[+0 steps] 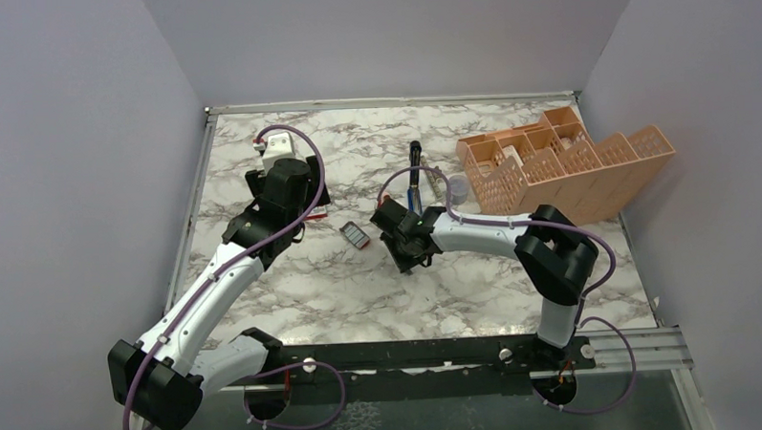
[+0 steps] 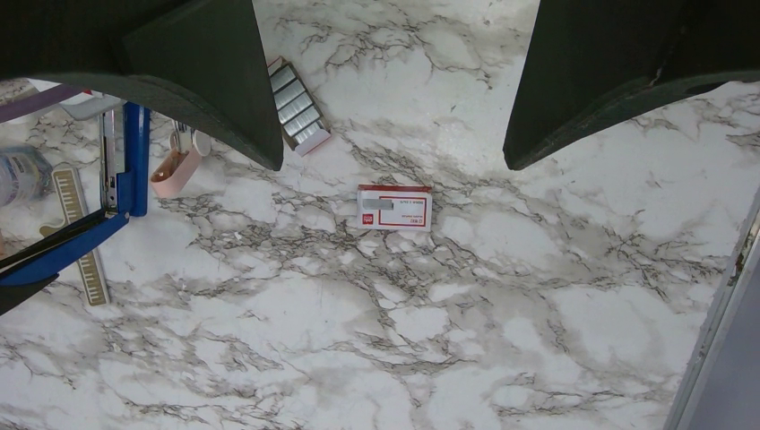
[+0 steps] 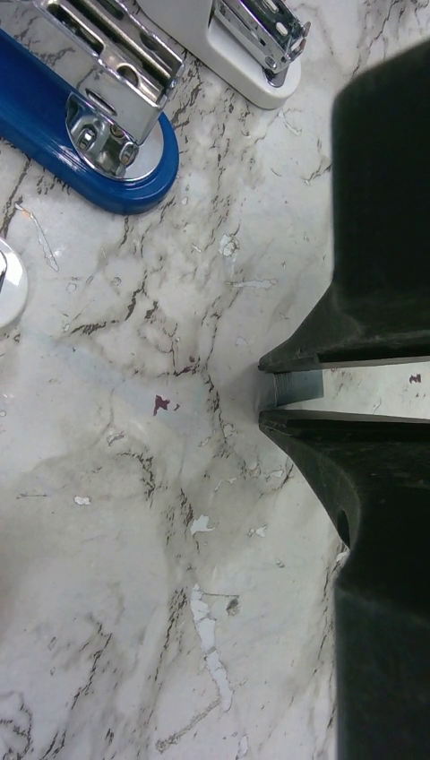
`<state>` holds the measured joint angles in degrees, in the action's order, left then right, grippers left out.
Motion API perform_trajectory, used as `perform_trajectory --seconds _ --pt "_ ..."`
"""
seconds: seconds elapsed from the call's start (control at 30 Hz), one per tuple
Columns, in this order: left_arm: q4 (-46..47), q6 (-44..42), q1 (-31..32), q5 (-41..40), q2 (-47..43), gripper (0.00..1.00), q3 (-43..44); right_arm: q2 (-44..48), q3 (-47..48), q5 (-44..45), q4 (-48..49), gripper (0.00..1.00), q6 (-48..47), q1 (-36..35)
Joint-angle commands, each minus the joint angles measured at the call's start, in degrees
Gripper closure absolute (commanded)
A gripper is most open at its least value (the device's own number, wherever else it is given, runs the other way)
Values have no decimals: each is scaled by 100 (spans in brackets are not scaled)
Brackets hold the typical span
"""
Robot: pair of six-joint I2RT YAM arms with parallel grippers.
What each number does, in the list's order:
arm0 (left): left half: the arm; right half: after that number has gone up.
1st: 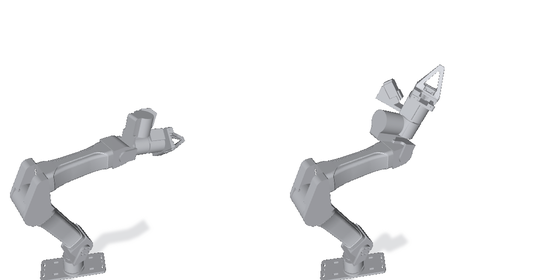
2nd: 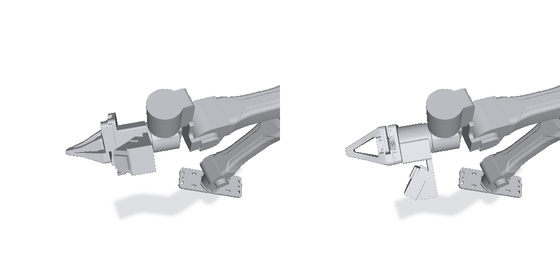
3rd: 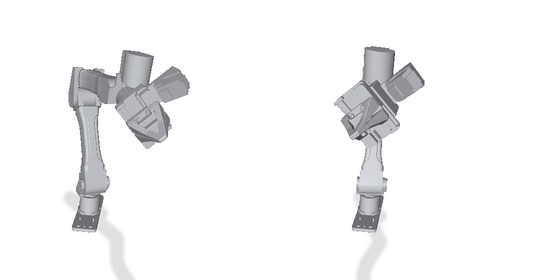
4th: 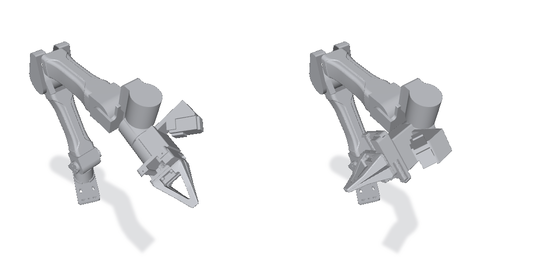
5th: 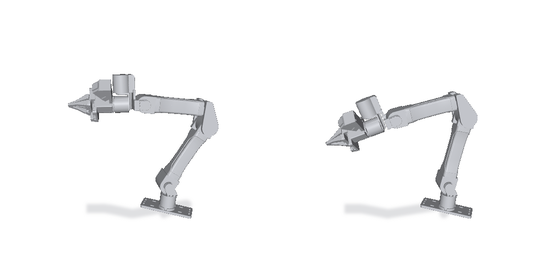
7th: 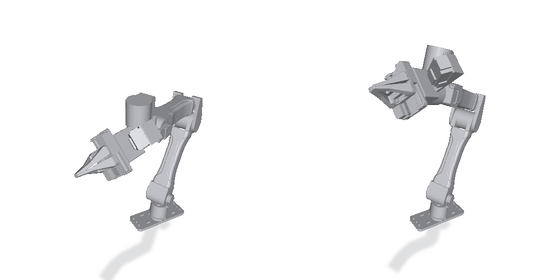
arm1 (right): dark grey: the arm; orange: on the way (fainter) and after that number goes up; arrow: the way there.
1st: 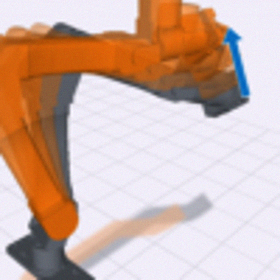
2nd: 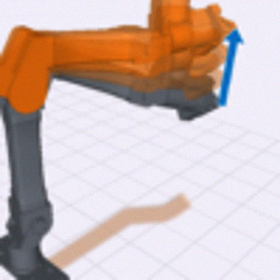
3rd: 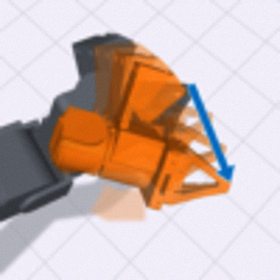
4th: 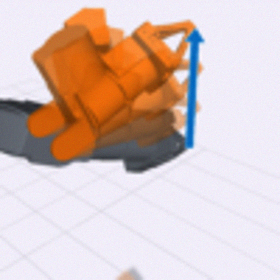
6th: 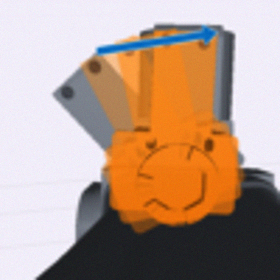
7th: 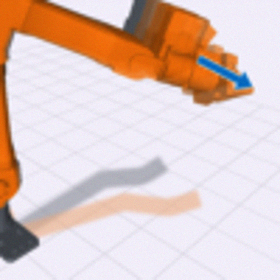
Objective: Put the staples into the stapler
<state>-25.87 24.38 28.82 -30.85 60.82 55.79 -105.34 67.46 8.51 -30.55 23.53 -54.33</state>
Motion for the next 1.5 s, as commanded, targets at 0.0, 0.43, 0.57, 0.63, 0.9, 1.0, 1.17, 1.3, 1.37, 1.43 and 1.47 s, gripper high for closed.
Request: perform_trajectory --seconds 0.0,0.43,0.57,0.63,0.9,1.0,1.17,1.3,1.37,1.43,1.47 --pt "64 -21 -34 72 -1 7 -24 -116 -6 92 -117 74 -6 -31" --pt "64 -21 -34 79 16 7 -20 449 -120 690 52 78 299 83" --pt "64 -14 -34 87 41 7 -16 898 -227 949 87 78 362 329" --pt "64 -13 -34 88 52 7 -16 1102 -306 1056 125 78 367 486" --pt "67 -12 -34 92 90 7 -9 1619 -703 913 457 77 273 1407" --pt "73 5 -34 103 124 7 -2 1665 -915 727 822 77 257 1629" --pt "75 5 -34 114 156 7 -7 1639 -1191 659 1294 77 272 1802" --pt "73 -4 -34 114 181 7 2 1667 -1412 453 1695 77 185 1930" --pt "73 -4 -34 114 190 7 2 1665 -1488 393 1829 77 134 1941" --pt "82 3 -34 114 199 7 2 1641 -1551 397 1931 77 118 1954" --pt "77 5 -34 114 202 7 2 1641 -1580 392 1981 77 105 1960"
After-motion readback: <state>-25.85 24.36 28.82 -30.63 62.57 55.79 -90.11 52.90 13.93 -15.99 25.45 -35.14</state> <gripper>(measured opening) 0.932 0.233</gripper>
